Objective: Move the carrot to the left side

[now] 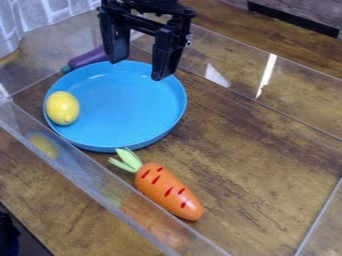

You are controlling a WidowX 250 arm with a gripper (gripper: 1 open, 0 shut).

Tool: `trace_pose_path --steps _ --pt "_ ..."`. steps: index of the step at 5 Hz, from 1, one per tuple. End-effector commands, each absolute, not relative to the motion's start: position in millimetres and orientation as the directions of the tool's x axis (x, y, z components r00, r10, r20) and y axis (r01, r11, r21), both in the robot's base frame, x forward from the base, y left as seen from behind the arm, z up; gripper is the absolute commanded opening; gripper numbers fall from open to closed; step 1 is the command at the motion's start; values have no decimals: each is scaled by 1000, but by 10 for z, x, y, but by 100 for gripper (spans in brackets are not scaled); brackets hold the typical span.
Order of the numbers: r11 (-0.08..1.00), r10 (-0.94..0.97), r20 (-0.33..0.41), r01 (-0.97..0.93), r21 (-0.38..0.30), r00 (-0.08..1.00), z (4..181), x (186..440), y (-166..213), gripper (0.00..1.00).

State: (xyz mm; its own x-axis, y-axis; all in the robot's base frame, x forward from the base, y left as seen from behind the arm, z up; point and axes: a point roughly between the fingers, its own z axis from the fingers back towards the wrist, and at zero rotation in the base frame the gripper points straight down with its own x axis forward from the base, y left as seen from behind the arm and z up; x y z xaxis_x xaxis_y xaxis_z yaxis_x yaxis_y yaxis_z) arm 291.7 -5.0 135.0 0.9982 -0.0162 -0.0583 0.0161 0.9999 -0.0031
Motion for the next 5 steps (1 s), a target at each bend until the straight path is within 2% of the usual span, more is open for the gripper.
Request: trace_pose_path --steps 1,3,4,5 --pt "1000 -19 -69 19 -5 997 1339 2838 45 100" --pt "995 92 -59 -94 -22 994 1195 2643 -218 100" --pt "980 193 -31 -194 -35 981 1026 2563 -424 100" --pt "950 309 4 -309 -52 951 746 2575 -630 100"
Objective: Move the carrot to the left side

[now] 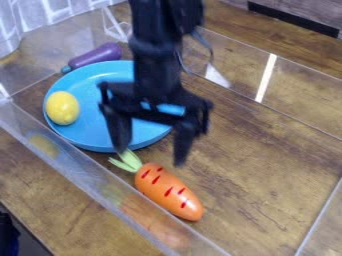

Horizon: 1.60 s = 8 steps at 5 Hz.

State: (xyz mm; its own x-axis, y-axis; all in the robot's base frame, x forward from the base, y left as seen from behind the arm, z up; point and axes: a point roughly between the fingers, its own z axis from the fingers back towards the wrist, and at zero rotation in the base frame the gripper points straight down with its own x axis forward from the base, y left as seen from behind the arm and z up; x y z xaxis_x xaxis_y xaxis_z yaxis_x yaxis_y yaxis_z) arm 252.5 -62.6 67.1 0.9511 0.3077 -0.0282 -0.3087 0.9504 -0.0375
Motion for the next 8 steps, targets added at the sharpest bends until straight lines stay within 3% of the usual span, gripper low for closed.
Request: trace_pose_path --steps 1,2,4,5,8 --pt "895 442 27 -439 -81 896 517 2585 -796 100" --pt "834 546 32 -539 -114 837 363 2598 -862 100" --pt "859 506 45 -499 -117 861 247 2666 -927 100" --pt "890 448 49 -440 -116 893 240 2711 -934 0" --pt "825 563 59 -555 -108 824 228 2639 -1210 0"
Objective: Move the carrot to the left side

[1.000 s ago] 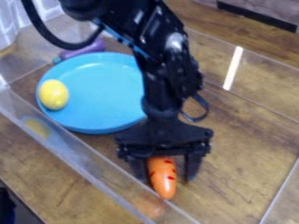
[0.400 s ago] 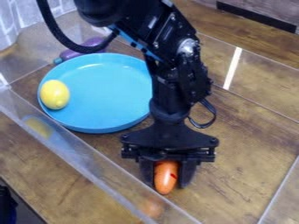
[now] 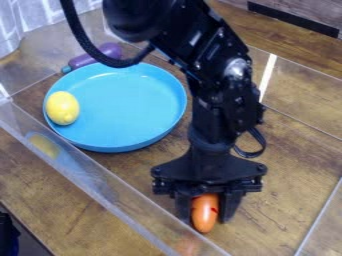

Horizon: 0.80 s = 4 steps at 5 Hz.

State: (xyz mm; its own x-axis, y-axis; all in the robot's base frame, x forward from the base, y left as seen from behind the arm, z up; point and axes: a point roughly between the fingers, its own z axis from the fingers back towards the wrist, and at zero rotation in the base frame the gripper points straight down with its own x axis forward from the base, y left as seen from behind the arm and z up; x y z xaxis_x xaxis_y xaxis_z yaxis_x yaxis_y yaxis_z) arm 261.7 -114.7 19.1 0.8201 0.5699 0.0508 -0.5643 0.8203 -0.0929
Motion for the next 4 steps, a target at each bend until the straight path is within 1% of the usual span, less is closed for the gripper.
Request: trace_pose_path --steps 1,2,4 --pt "808 588 73 -580 -104 806 243 2708 -1160 0" --pt "791 611 84 -603 -100 787 254 2769 -1126 0" --pt "872 489 104 -481 -91 866 302 2728 -1116 0"
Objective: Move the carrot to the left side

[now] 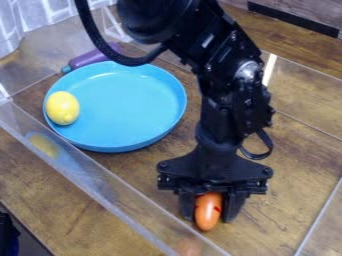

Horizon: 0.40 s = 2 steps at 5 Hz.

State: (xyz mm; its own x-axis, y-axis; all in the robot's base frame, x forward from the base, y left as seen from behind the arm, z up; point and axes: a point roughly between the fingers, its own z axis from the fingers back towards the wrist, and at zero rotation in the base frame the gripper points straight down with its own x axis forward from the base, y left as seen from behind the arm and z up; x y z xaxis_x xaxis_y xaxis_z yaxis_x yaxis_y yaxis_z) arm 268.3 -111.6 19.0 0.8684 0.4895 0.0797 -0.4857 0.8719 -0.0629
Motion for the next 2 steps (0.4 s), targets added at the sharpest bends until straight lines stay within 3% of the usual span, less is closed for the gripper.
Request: trace_pose_path --steps 1,2 --pt "863 505 113 -499 -84 855 404 2657 -1087 0" --pt "852 524 125 -518 -81 843 528 2594 -1047 0"
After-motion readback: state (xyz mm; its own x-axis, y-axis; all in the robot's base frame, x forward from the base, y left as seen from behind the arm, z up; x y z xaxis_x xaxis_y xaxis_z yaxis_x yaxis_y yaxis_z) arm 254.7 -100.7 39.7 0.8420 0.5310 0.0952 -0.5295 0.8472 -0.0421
